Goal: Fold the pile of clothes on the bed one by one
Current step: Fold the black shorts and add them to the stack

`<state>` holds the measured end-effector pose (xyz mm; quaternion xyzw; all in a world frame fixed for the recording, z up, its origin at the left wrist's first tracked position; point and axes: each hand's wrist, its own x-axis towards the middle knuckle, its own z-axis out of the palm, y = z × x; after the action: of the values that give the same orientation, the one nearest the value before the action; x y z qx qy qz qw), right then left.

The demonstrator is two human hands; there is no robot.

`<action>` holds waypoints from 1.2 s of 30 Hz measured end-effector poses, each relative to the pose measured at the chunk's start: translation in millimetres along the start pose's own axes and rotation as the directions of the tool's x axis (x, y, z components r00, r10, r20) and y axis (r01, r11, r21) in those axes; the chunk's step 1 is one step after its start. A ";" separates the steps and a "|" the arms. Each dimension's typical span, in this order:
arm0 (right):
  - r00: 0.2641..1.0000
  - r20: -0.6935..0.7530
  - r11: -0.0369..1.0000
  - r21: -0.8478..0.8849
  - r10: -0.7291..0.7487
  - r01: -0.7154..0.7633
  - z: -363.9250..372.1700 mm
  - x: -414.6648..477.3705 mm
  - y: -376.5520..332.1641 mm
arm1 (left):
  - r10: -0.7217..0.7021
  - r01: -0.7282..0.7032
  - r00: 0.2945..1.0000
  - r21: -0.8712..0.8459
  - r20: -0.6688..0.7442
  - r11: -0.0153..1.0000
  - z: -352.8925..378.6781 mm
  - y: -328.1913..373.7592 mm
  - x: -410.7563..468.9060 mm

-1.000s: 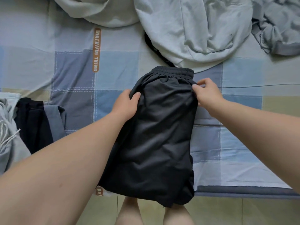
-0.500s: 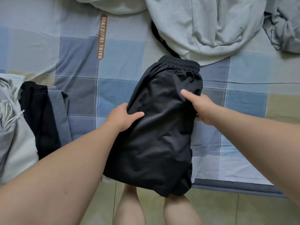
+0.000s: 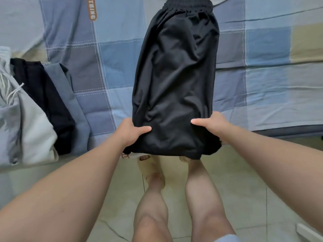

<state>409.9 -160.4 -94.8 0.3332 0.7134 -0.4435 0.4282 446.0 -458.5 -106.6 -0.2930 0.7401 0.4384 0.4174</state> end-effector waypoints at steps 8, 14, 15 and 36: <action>0.984 -0.068 0.986 -0.027 0.162 -0.164 35.3 -31.2 76.2 | -0.048 0.039 0.997 -0.137 -0.064 0.990 12.0 -37.5 -16.5; 0.973 -0.077 0.909 0.379 0.217 -0.173 57.0 -55.0 99.7 | -0.104 0.082 0.993 -0.337 -0.048 0.938 20.2 -53.0 -34.1; 0.973 -0.079 0.901 0.400 0.216 -0.168 58.6 -60.3 102.5 | -0.124 0.102 0.992 -0.383 -0.034 0.918 21.3 -57.1 -40.0; 0.946 -0.089 0.701 0.694 0.313 -0.166 17.6 -178.1 40.5 | -0.333 0.303 0.934 -0.777 0.128 0.552 -16.2 7.6 -168.6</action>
<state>523.3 -178.0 48.3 0.5992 0.4919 -0.5769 0.2573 515.0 -458.1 48.3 -0.5816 0.4145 0.6297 0.3058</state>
